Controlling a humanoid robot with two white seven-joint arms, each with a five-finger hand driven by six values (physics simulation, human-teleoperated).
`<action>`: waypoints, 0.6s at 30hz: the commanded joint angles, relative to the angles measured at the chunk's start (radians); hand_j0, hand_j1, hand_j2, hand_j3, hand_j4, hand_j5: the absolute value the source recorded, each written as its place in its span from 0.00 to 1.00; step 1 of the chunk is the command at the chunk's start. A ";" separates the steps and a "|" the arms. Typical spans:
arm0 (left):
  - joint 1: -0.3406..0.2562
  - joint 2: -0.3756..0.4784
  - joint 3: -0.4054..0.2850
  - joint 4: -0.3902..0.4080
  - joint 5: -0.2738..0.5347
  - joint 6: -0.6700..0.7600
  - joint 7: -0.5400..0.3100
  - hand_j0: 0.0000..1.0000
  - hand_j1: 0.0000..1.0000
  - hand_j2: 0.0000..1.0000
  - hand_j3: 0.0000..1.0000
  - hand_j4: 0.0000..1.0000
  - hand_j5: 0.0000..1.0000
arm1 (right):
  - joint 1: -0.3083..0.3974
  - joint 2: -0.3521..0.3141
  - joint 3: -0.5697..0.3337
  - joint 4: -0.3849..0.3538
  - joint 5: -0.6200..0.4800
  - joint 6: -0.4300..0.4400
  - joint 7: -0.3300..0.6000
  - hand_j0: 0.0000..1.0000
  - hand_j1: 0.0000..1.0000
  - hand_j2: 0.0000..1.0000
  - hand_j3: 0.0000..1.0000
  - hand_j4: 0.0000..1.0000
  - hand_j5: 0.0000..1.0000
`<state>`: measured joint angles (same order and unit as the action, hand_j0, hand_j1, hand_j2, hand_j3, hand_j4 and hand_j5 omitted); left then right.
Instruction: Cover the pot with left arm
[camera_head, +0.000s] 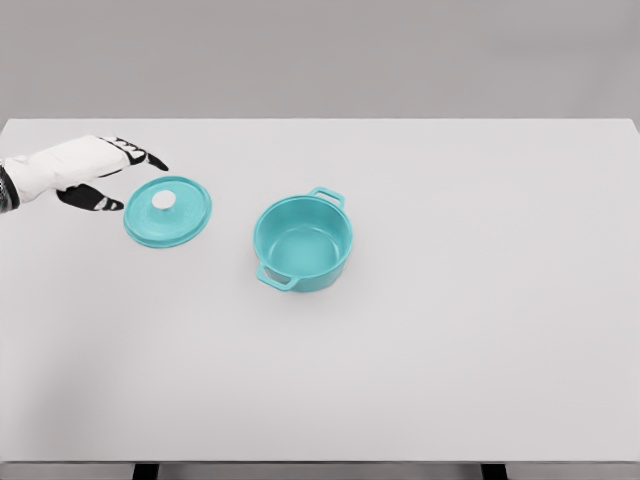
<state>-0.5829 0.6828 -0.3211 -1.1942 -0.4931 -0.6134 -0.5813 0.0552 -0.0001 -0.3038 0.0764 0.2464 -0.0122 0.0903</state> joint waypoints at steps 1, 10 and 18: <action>0.000 -0.014 -0.015 0.033 0.011 0.003 -0.003 0.73 0.73 0.73 0.73 0.73 0.73 | 0.000 0.000 0.000 0.000 0.001 0.000 0.000 1.00 1.00 1.00 1.00 1.00 1.00; -0.002 -0.049 -0.024 0.064 0.031 0.003 -0.003 0.72 0.72 0.72 0.72 0.72 0.72 | 0.000 0.000 0.000 0.000 0.001 0.000 0.000 1.00 1.00 1.00 1.00 1.00 1.00; -0.005 -0.065 -0.027 0.090 0.031 0.003 -0.003 0.71 0.71 0.71 0.71 0.71 0.71 | 0.000 0.000 0.000 0.000 0.001 0.000 0.000 1.00 1.00 1.00 1.00 1.00 1.00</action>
<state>-0.5875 0.6203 -0.3478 -1.1107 -0.4684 -0.6135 -0.5849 0.0552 -0.0001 -0.3038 0.0763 0.2468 -0.0122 0.0903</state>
